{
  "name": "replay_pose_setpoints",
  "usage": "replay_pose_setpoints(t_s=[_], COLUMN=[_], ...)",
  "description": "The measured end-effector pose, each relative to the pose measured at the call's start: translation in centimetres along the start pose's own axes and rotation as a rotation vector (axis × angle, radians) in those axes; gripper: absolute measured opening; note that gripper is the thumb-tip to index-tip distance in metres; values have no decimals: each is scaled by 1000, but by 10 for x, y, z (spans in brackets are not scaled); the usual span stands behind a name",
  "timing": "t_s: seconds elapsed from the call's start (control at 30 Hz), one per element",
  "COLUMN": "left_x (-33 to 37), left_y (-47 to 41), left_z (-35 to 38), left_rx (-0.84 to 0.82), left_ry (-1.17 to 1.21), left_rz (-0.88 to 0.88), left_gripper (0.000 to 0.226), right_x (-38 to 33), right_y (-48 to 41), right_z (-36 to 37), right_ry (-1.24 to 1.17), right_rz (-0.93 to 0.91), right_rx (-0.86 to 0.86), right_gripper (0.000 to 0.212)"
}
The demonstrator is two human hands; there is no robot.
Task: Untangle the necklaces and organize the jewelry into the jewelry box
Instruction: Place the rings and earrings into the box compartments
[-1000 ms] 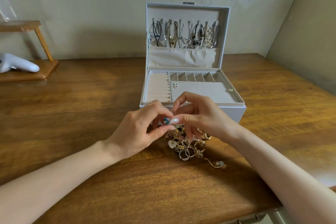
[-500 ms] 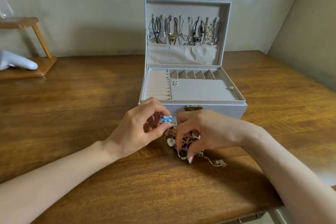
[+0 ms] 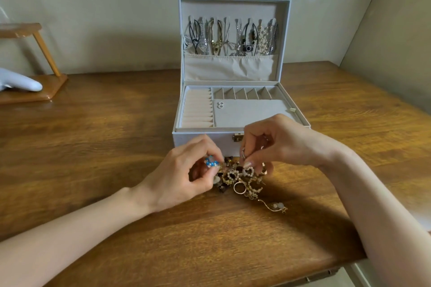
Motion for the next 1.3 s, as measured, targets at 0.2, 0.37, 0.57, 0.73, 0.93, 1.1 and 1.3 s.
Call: replay_pose_setpoints(t_s=[0.2,0.37,0.57,0.73,0.93,1.1,1.3], left_x=[12,17,18,19,17,4,-4], left_y=[5,4,1,1,-9,-24,-50], left_z=[24,36,36,35,10,-20,-47], left_rx=[-146,-149,-161,-154,-50,84,122], left_ry=[-178,-400,-369,-384,-72,11,134], left_rz=[35,98,134,160,56,-9,-62], left_gripper=[11,30,18,16,8,7,6], right_x=[5,3,-2,-9,-14,-9,-12], right_y=[0,-1,-1,0,-2,-1,-15], right_z=[-1,1,-3,-7,-23,-35,-42], right_ry=[-40,4,-29,-123,-112,-131,-11], right_rz=[28,6,-7,-56,-152,-149,-160], right_rx=[17,15,53,62,253,408,423], right_gripper=[21,10,12,22,27,17,22])
Point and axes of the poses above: each hand's wrist, its own y-axis away from the middle knuckle, its own z-axis out of the palm, x = y × z, the point moved 8 cm from there along -y, towards the middle knuckle, and after that the axes turned 13 degrees about -z, right-handed, at the moved point
